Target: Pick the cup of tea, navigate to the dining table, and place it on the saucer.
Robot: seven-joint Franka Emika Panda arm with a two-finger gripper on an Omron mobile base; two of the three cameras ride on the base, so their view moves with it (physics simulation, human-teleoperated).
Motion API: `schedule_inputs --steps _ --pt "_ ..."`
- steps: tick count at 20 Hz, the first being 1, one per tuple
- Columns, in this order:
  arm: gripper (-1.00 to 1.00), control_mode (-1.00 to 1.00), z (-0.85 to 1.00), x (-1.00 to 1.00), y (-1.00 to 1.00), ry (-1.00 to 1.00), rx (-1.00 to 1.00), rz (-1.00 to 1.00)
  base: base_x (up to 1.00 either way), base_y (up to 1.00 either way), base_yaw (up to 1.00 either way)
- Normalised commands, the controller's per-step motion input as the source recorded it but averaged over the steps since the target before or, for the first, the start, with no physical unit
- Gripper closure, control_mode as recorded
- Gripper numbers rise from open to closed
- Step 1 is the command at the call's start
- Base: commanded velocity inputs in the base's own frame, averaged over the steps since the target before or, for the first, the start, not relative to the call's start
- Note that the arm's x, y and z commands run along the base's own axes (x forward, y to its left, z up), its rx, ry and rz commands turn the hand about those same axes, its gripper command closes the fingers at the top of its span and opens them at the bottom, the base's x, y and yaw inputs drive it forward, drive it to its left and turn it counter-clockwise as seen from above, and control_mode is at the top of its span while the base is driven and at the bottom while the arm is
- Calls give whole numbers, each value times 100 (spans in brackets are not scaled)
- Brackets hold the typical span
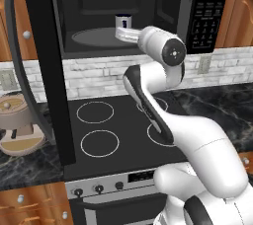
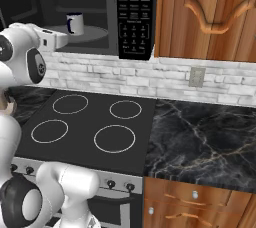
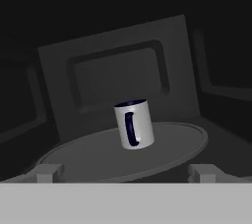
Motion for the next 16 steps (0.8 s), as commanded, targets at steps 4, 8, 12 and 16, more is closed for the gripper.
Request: schedule_inputs --steps 4,8,12,16 --pt "-100 -100 0 4 0 0 0 0 0 0 0" --pt "-100 -100 0 13 -5 1 0 0 0 0 0" --pt "-100 -100 0 12 -8 2 0 1 0 0 0" --pt "-100 -100 0 5 -10 1 0 2 0 0 0"
